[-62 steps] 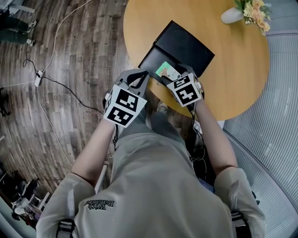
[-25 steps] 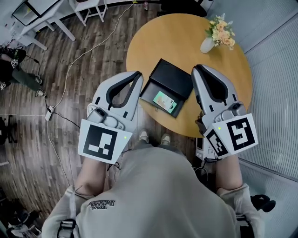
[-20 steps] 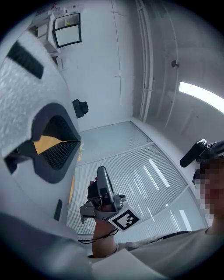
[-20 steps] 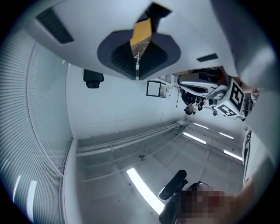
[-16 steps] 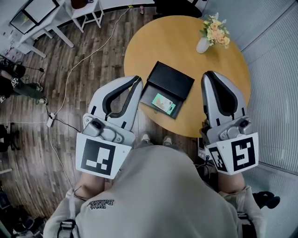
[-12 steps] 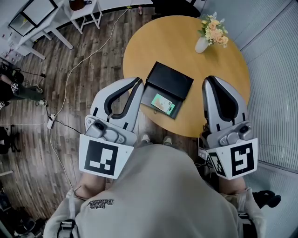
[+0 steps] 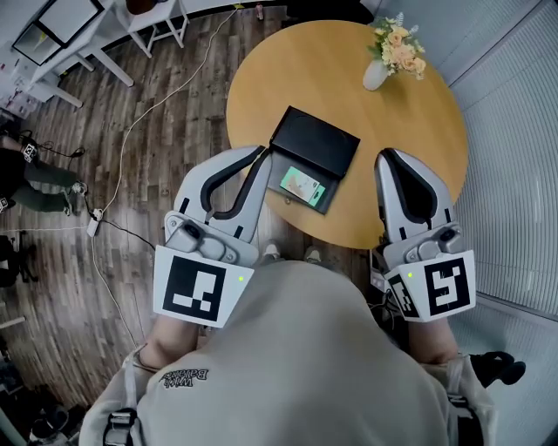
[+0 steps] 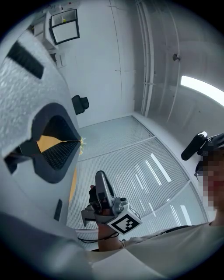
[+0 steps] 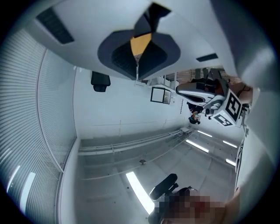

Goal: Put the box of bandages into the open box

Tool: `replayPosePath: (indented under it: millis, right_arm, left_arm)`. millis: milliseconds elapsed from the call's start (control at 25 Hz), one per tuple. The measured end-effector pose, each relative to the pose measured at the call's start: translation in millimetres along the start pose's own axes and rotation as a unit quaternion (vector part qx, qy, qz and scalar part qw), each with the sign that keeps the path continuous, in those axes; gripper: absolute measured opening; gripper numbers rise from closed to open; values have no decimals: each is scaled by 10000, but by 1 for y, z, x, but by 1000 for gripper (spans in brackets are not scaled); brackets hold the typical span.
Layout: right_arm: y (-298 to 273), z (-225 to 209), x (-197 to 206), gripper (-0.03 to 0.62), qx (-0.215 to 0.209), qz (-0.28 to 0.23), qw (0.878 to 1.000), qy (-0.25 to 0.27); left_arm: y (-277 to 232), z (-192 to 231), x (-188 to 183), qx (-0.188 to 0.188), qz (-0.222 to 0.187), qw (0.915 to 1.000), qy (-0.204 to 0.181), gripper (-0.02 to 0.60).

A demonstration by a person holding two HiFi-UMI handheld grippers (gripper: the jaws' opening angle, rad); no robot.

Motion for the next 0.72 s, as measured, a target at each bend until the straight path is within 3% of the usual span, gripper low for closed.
replayPosePath:
  millis: [720]
  right_arm:
    - [15,-1,-6,37,-60,-17,9998,199]
  left_arm:
    - [0,-15,-3,31,48,10000,-58,23]
Point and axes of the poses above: the fingertips, and each gripper's own axes: y backward along the fingers, z to its left, x out of its underside, the point moved 7 cm from there along y, backward along the fingers, and after that the axes turned 4 degrees about z, right-handed, at the moved point
